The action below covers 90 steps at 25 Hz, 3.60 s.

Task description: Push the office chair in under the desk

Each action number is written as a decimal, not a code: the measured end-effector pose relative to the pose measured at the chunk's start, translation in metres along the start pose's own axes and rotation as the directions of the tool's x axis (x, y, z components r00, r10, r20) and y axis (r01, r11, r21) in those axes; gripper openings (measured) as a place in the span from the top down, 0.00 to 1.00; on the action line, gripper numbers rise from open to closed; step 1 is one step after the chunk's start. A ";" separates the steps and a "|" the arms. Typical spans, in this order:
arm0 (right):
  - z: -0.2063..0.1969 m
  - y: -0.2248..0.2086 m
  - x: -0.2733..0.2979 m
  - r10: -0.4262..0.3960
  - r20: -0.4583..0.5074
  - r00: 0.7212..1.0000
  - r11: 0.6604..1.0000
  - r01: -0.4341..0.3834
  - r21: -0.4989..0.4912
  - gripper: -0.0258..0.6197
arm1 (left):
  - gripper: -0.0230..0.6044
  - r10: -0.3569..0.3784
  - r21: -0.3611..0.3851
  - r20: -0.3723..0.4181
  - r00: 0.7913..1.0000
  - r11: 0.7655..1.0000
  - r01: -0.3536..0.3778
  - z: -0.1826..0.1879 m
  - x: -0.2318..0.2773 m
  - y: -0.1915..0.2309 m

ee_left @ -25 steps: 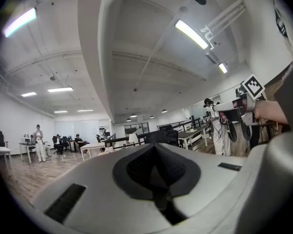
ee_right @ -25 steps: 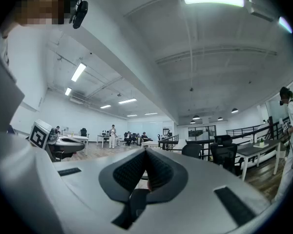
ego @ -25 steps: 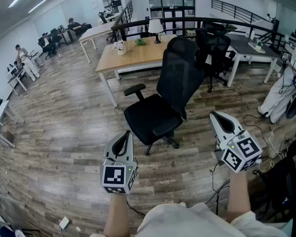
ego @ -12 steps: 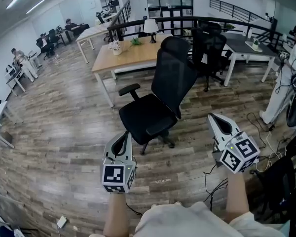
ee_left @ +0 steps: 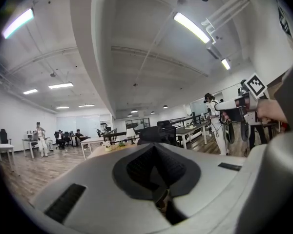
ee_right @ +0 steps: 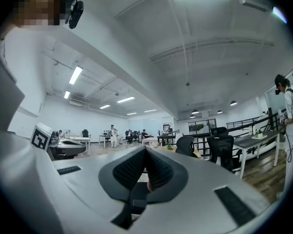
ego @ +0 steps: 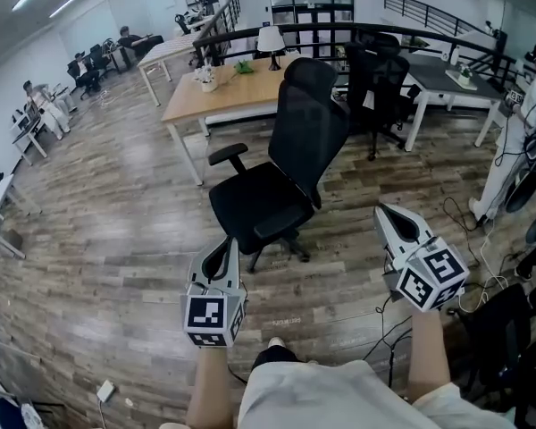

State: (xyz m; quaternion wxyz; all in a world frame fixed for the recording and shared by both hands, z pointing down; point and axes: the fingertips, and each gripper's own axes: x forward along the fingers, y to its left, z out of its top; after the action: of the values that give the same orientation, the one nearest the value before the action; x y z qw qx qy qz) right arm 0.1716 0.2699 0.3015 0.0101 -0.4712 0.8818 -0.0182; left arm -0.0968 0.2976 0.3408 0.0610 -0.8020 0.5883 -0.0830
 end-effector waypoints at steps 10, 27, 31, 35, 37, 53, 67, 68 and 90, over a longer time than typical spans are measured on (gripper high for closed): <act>-0.003 -0.047 0.036 -0.042 0.028 0.999 0.999 0.042 0.008 0.96 | 0.93 -0.013 0.025 0.037 0.999 1.000 0.012 0.007 0.064 0.009; 0.012 -0.147 0.196 -0.078 0.008 0.997 0.996 0.079 -0.048 0.96 | 0.93 -0.099 0.017 0.071 0.993 0.995 0.098 0.022 0.277 0.058; 0.006 -0.168 0.225 -0.107 -0.003 0.994 0.994 0.107 -0.035 0.96 | 0.93 -0.129 0.021 0.064 0.990 0.992 0.128 0.018 0.318 0.065; 0.004 -0.187 0.248 -0.134 -0.008 0.991 0.990 0.133 -0.034 0.96 | 0.93 -0.147 0.018 0.058 0.987 0.989 0.146 0.015 0.353 0.076; 0.004 -0.195 0.256 -0.147 -0.010 0.989 0.988 0.147 -0.039 0.96 | 0.93 -0.158 0.020 0.058 0.986 0.987 0.157 0.015 0.371 0.078; 0.004 -0.276 0.288 -0.270 -0.011 0.963 0.963 0.270 0.017 0.91 | 0.84 -0.277 -0.003 0.072 0.958 0.960 0.278 0.022 0.509 0.038; -0.010 -0.362 0.315 -0.227 -0.033 0.973 0.973 0.228 0.029 0.90 | 0.70 -0.264 -0.021 -0.007 0.965 0.964 0.264 0.002 0.609 -0.025; -0.011 -0.368 0.318 -0.217 -0.038 0.976 0.976 0.218 0.028 0.90 | 0.70 -0.258 -0.022 -0.012 0.966 0.966 0.258 0.002 0.616 -0.028; -0.044 -0.459 0.354 -0.063 -0.106 0.992 0.996 0.069 0.059 0.90 | 0.66 -0.098 -0.005 -0.157 0.983 0.995 0.098 -0.042 0.722 -0.074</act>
State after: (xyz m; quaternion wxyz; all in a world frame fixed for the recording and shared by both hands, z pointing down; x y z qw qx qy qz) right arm 0.3546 -0.2781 0.3641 -0.0214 -0.4979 0.8641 -0.0707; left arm 0.1757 -0.3694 0.4402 0.0115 -0.8209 0.5510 -0.1499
